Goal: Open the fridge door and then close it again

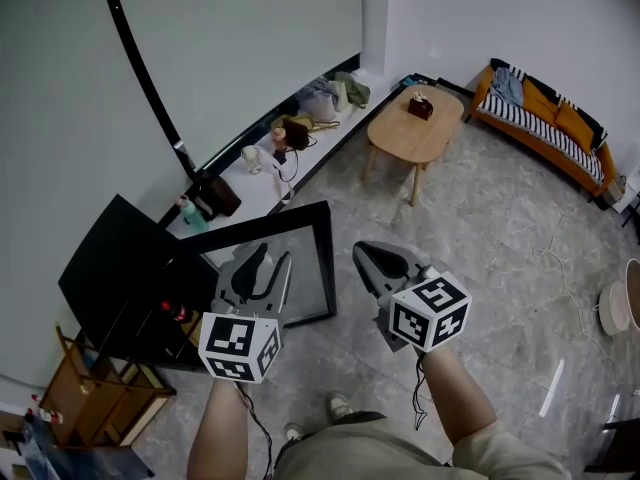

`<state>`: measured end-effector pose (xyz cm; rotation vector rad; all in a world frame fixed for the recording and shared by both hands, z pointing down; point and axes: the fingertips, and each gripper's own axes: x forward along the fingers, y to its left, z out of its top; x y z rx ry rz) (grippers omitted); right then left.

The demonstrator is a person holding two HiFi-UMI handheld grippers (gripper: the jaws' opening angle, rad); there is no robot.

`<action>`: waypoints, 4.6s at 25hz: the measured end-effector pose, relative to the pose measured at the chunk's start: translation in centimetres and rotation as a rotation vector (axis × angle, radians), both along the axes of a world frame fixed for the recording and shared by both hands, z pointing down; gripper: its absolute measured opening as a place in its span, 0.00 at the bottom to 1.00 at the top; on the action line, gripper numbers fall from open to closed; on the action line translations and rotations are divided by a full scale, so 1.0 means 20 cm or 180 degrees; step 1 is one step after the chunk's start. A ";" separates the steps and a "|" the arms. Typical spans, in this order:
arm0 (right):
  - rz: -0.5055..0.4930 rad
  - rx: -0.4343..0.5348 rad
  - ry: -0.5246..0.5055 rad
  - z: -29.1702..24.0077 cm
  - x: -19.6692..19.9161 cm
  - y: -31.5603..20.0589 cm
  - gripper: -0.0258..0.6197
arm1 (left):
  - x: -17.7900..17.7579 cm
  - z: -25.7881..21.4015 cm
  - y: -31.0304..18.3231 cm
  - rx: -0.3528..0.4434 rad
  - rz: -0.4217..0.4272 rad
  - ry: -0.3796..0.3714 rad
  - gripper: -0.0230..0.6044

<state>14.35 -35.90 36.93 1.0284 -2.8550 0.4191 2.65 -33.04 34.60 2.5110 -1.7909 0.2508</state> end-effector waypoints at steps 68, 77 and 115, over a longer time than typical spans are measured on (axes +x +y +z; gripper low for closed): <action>-0.1731 -0.0171 0.0697 0.66 -0.51 -0.76 0.58 | -0.56 0.36 0.14 -0.0448 -0.0779 0.0178 0.05; -0.1823 -0.0125 0.0779 0.68 -0.52 -0.76 0.50 | -0.57 0.42 0.13 -0.0556 -0.0764 0.0243 0.05; -0.1504 -0.0096 0.0994 0.66 -0.37 0.06 0.38 | -0.52 0.43 0.65 -0.0545 -0.0711 0.0135 0.05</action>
